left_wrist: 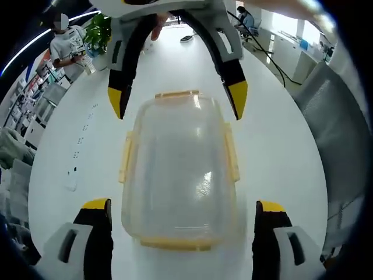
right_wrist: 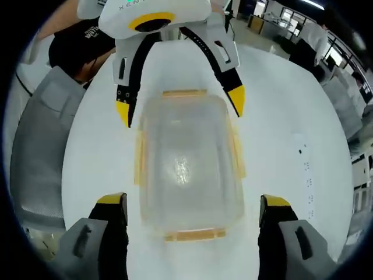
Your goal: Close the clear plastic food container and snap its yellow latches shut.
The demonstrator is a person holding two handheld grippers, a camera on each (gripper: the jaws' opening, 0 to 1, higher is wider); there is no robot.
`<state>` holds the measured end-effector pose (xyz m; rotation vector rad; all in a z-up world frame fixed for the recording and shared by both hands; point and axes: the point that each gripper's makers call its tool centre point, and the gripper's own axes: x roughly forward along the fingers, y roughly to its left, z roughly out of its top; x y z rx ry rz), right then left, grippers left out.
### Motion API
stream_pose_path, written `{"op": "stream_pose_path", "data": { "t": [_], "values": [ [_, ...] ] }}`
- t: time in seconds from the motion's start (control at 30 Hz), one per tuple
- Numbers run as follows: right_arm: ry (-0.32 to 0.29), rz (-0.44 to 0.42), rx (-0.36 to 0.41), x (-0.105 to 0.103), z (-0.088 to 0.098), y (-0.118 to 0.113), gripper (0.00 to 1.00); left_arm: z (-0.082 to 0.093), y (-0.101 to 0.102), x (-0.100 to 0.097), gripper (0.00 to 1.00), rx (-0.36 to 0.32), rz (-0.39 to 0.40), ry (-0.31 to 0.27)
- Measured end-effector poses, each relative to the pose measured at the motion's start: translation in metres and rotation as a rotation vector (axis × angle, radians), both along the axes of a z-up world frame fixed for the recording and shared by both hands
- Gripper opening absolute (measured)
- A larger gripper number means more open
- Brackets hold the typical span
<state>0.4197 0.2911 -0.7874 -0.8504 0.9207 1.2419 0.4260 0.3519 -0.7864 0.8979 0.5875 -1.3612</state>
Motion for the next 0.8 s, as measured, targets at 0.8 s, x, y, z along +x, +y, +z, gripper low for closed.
{"op": "stream_pose_path", "data": {
  "t": [0.8],
  "values": [
    [-0.093,-0.151,0.158,-0.018,0.039,-0.005,0.99,0.053,-0.002,-0.027,0.99,-0.393,0.306,0.039]
  ]
}}
